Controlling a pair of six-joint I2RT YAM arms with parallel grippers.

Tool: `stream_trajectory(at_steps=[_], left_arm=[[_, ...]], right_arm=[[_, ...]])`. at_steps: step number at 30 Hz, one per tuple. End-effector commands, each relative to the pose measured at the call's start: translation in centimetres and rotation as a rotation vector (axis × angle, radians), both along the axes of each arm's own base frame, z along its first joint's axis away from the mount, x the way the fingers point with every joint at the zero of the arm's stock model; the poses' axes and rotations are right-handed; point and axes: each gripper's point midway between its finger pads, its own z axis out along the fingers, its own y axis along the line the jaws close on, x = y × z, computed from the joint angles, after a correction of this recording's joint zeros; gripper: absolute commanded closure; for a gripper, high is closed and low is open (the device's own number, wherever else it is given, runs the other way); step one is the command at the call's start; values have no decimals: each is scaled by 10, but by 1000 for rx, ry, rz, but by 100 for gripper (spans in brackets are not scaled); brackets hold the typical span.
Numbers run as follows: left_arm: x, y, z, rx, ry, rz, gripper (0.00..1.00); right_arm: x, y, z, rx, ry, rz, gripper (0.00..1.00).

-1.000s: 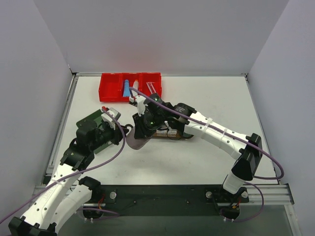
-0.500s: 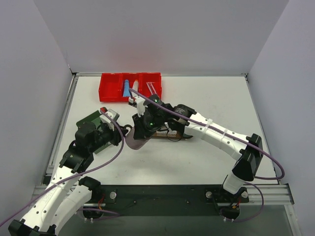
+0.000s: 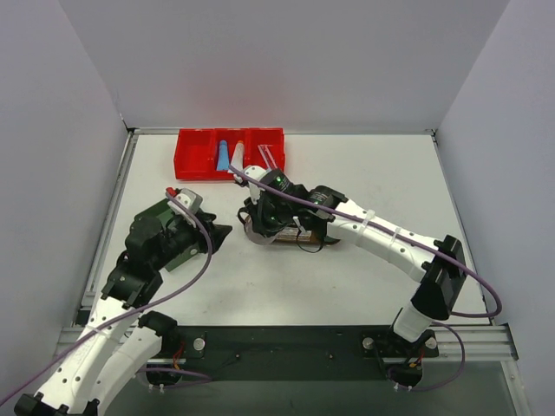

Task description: Prepare toiletry sets of a toothbrush and toothpaste on the tray

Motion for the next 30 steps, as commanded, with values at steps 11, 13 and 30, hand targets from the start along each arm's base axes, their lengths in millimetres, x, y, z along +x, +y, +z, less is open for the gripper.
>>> stream_trajectory(at_steps=[11, 13, 30], left_arm=[[49, 72, 21, -51, 29, 355, 31], [49, 76, 21, -22, 19, 369, 31], [47, 112, 16, 96, -16, 529, 30]], right_arm=[[6, 9, 42, -22, -198, 267, 100], [9, 11, 40, -36, -193, 272, 100], [42, 31, 9, -159, -207, 318, 100]])
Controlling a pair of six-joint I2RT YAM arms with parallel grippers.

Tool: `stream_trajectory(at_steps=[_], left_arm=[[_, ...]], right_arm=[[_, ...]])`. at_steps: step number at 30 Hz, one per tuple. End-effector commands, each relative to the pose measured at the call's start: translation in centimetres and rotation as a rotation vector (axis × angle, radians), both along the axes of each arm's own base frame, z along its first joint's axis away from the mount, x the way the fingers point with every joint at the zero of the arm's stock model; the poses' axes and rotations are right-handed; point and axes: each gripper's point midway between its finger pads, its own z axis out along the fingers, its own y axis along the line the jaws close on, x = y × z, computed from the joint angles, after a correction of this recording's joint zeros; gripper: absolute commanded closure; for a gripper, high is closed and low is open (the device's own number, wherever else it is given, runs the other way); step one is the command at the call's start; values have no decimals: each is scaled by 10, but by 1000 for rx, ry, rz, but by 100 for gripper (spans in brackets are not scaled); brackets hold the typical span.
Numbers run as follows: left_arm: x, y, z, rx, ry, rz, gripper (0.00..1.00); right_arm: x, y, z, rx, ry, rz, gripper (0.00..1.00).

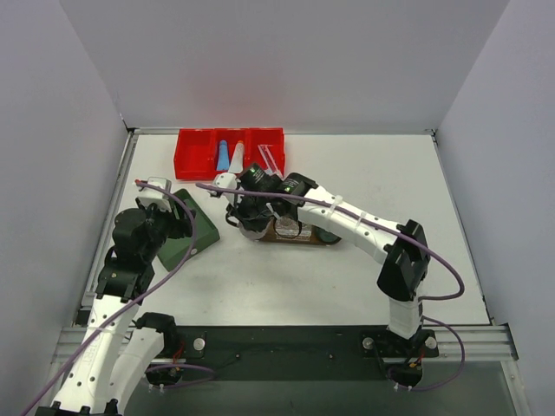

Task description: Prepare toiletry sets of a toothbrush and toothpaste on the tray

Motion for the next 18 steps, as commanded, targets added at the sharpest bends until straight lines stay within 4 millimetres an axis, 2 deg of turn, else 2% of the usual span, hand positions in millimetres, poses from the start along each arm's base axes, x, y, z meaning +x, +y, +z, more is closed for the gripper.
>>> stream_trajectory(at_steps=[1, 11, 18], left_arm=[[1, 11, 25, 14, -63, 52, 30], [1, 19, 22, 21, -51, 100, 30], [2, 19, 20, 21, -45, 102, 30]], right_arm=[[24, 8, 22, 32, -72, -10, 100], [54, 2, -1, -26, -68, -77, 100], [63, -2, -15, -42, -42, -96, 100]])
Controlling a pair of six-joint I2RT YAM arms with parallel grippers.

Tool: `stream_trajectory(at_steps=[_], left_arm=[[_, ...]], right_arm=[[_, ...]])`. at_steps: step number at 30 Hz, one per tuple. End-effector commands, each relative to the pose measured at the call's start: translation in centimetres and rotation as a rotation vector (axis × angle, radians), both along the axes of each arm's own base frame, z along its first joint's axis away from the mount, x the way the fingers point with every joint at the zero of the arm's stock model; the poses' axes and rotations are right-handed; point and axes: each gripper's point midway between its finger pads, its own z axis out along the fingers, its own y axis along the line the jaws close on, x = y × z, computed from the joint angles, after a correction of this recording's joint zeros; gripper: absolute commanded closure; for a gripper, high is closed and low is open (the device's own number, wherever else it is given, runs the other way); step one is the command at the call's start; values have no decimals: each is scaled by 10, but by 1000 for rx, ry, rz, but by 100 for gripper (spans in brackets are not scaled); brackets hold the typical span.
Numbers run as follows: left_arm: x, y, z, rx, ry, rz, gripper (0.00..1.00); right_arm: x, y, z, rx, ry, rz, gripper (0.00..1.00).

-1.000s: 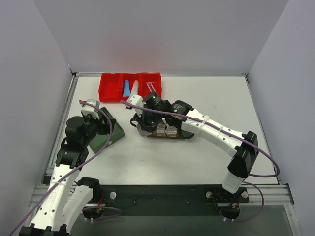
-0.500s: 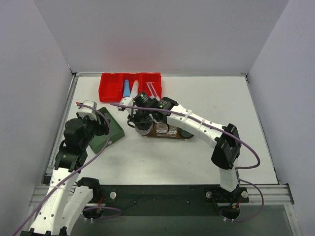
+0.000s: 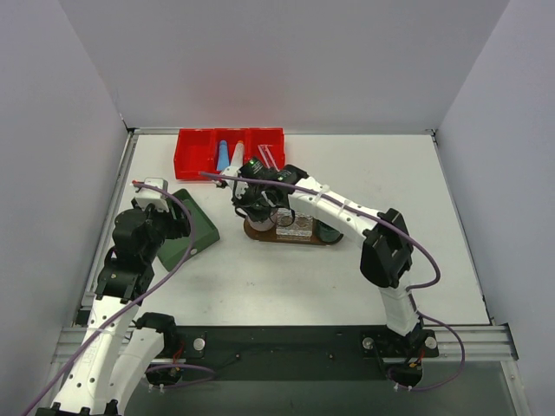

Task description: Prepare toiletry sets of a toothbrush and toothpaste on the tray

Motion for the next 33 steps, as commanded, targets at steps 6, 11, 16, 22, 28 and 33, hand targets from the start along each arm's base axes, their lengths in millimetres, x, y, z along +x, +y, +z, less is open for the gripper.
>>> stream_trajectory(at_steps=[6, 11, 16, 22, 28, 33], left_arm=[[3, 3, 22, -3, -52, 14, 30], [4, 2, 21, -2, -49, 13, 30], [4, 2, 22, -2, -52, 13, 30], [4, 2, 22, -3, -52, 11, 30], [4, 2, 20, -2, -48, 11, 30], [4, 1, 20, -2, -51, 6, 30]], right_arm=[[19, 8, 19, 48, -42, -19, 100], [19, 11, 13, 44, -30, -18, 100], [20, 10, 7, 32, -25, -23, 100], [20, 10, 2, 24, -18, -26, 100], [20, 11, -4, 16, -8, -30, 100], [19, 11, -8, 9, -2, -32, 100]])
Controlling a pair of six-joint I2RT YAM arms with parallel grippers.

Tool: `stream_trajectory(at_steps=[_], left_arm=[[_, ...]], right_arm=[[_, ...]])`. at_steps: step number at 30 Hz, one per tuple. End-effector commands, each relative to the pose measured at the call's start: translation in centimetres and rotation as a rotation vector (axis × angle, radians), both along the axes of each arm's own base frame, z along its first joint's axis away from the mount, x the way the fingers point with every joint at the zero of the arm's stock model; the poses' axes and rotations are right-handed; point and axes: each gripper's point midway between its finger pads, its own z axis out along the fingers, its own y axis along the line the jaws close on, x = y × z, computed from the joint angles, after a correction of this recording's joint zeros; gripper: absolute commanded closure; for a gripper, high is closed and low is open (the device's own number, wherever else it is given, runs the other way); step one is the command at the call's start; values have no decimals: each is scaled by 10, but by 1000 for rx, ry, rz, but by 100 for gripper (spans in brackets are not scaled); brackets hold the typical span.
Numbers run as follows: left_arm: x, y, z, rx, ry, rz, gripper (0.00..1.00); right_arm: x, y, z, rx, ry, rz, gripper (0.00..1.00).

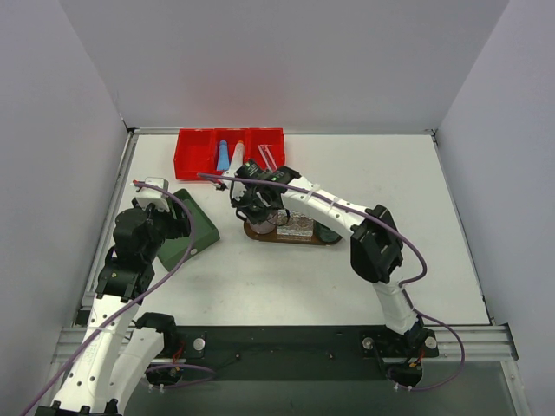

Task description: Prepare toiletry sets of a toothbrush and toothpaste on the tray

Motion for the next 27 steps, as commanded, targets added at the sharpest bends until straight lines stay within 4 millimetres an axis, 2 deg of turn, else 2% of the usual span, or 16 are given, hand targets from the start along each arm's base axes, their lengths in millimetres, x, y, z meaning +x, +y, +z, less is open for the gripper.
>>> stream_trajectory(at_steps=[1, 9, 12, 17, 22, 27], left_arm=[[3, 1, 23, -4, -60, 4, 30], [3, 0, 23, -4, -59, 2, 30], [3, 0, 23, -3, -59, 2, 30], [3, 1, 24, -4, -63, 2, 30], [3, -1, 21, -3, -57, -4, 30], [3, 0, 23, -2, -60, 0, 30]], right_arm=[[9, 10, 21, 44, -44, -4, 100], [9, 6, 12, 13, -32, -29, 99], [9, 6, 16, 14, -41, -26, 88], [8, 6, 21, 18, -51, -21, 79], [7, 7, 25, 20, -62, -32, 61], [9, 11, 34, 44, -71, -47, 51]])
